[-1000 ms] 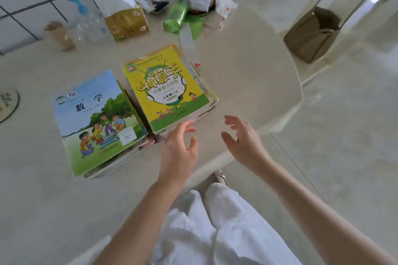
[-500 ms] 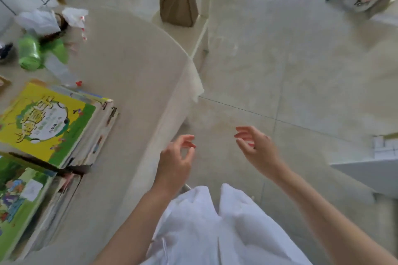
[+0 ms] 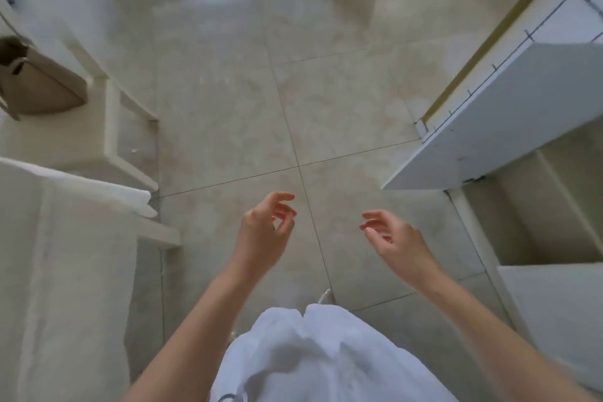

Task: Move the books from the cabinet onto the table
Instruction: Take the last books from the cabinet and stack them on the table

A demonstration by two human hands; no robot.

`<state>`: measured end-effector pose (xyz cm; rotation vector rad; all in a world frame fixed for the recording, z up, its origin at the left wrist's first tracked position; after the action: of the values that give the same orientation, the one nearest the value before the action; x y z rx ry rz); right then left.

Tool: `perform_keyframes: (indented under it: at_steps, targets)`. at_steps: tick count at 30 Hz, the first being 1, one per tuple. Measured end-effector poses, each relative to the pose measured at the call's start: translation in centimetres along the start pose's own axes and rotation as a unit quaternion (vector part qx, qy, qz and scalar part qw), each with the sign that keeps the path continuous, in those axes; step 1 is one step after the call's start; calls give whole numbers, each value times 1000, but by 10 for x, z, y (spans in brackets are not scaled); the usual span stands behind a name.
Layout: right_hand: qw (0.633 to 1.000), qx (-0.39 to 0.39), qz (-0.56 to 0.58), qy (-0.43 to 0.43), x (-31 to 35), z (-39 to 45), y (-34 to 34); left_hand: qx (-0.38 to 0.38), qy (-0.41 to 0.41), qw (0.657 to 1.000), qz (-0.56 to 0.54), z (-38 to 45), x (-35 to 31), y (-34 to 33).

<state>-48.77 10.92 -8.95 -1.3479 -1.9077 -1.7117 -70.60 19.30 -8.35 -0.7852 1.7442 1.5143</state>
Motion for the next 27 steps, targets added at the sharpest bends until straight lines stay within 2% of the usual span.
perform_keyframes:
  at_steps: [5,13,19,27]
  targets:
    - [997,-59,22,-50,-53,34,79,70,-37,997,8,42,-56,-93]
    - [976,-147,84,-136,-114,77,163,193,-75,978,10,96,-137,-207]
    - [962,-188,94,-173,-141,129,214,243,-123,962,14,169,-211,-284]
    - [940,-235,130,-208,-137,228,294,278,-188,942,-15,275,-356,-371]
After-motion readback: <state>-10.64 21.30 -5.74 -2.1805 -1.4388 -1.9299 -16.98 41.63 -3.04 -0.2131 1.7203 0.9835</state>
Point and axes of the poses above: each hand's wrist, its own z-axis towards the middle knuckle, its own y-axis out of the back of the hand, x = y × z, the point moved 9 cm from there along z, towards the middle knuckle, and after that the axes turned 9 degrees about -x, right-handed, at the moved point
